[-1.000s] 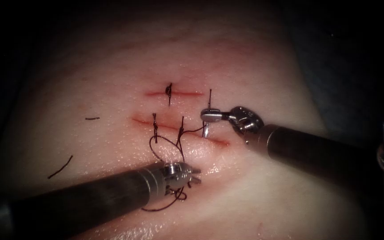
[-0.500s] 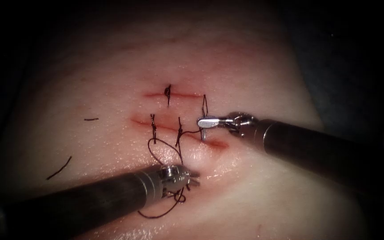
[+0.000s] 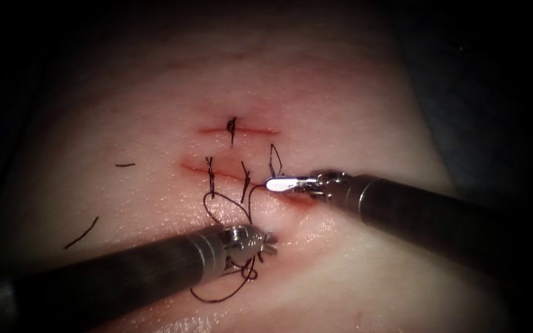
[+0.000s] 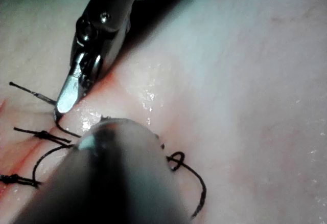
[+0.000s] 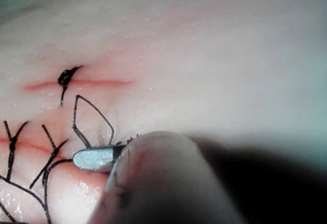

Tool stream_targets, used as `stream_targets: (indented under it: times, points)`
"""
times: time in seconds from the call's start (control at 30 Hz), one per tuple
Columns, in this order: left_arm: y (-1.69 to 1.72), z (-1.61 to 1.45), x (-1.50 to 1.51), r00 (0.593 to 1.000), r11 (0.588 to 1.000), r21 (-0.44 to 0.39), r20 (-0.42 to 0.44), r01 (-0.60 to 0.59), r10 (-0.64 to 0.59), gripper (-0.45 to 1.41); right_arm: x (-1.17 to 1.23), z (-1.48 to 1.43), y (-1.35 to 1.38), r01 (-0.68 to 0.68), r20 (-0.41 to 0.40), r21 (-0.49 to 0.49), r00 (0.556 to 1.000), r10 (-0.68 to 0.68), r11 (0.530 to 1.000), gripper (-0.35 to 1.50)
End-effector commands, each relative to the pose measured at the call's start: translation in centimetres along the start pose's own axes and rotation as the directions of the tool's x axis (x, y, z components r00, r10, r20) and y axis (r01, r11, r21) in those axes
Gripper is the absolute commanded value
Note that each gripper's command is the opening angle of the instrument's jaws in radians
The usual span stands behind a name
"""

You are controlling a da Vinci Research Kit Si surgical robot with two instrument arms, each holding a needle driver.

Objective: Wound Closure

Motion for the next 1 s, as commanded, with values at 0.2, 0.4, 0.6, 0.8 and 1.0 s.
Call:
stream_targets:
  times: [0.2,0.4,0.6,0.8,1.0]
  points:
    - [-0.04,0.05,0.02,1.0,1.0,-0.004,-0.003,0.0,0.0,-0.1,-0.12,0.08,0.1,-0.047,-0.009,0.004,0.999,0.047,0.999,-0.35]
    - [0.09,-0.08,-0.05,1.0,1.0,0.001,0.005,-0.004,0.004,-0.11,-0.04,0.12,-0.09,-0.055,-0.031,-0.003,0.998,0.055,0.998,0.59]
    - [0.22,-0.24,-0.1,1.0,1.0,0.0,0.01,-0.002,0.002,-0.16,0.15,0.04,-0.22,0.076,-0.045,-0.02,0.996,-0.077,0.997,0.98]
    - [0.18,-0.28,-0.16,1.0,1.0,-0.004,0.01,-0.007,0.007,-0.16,0.46,-0.34,-0.33,0.318,0.018,-0.106,0.948,-0.318,0.942,1.16]
    - [0.17,-0.26,-0.14,1.0,1.0,-0.003,0.01,-0.005,0.005,-0.16,0.58,-0.38,-0.52,0.501,0.082,-0.201,0.865,-0.495,0.842,1.05]
